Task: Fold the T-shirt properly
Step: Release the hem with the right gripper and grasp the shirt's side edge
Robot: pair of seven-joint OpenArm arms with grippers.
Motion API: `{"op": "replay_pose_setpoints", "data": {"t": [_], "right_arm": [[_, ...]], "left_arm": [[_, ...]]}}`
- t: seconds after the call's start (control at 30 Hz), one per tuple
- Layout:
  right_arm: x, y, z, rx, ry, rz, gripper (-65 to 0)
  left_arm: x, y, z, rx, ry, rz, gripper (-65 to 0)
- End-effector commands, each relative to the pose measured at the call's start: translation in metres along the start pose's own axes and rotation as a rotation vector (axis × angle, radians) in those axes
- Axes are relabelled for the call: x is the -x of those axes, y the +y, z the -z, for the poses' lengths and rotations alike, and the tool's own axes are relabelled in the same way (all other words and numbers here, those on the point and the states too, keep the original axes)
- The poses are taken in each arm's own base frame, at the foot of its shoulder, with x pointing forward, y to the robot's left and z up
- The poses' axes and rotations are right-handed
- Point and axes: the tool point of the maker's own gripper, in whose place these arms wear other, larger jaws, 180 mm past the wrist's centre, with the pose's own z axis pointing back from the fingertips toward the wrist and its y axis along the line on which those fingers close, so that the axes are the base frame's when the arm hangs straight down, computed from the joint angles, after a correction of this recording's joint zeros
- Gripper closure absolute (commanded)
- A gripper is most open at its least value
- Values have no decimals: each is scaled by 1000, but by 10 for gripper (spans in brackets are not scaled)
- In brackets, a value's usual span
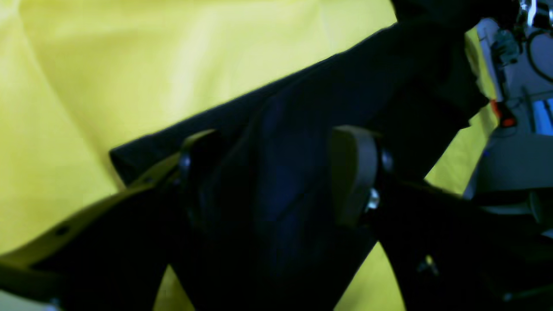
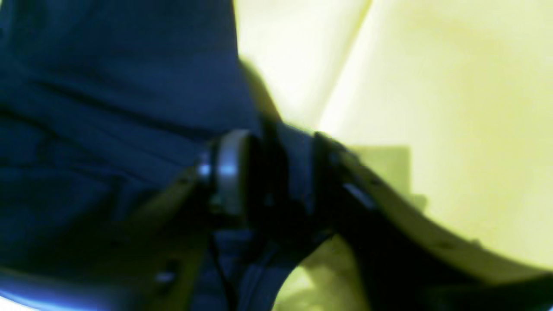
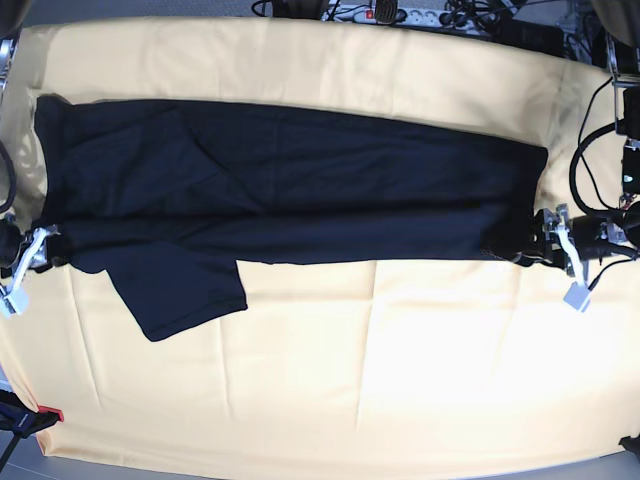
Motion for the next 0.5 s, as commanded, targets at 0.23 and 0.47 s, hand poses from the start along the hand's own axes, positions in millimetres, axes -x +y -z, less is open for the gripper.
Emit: {"op": "replay_pose_setpoints", "data": {"t": [0.23, 0.47], "right_arm": [[-106, -5, -55, -2, -276, -68, -317], [-97, 3, 10, 93, -282, -13, -317]], "left_arm": [[-15, -2, -12, -4, -32, 32, -405], [-23, 0, -12, -14, -75, 36, -405]]}}
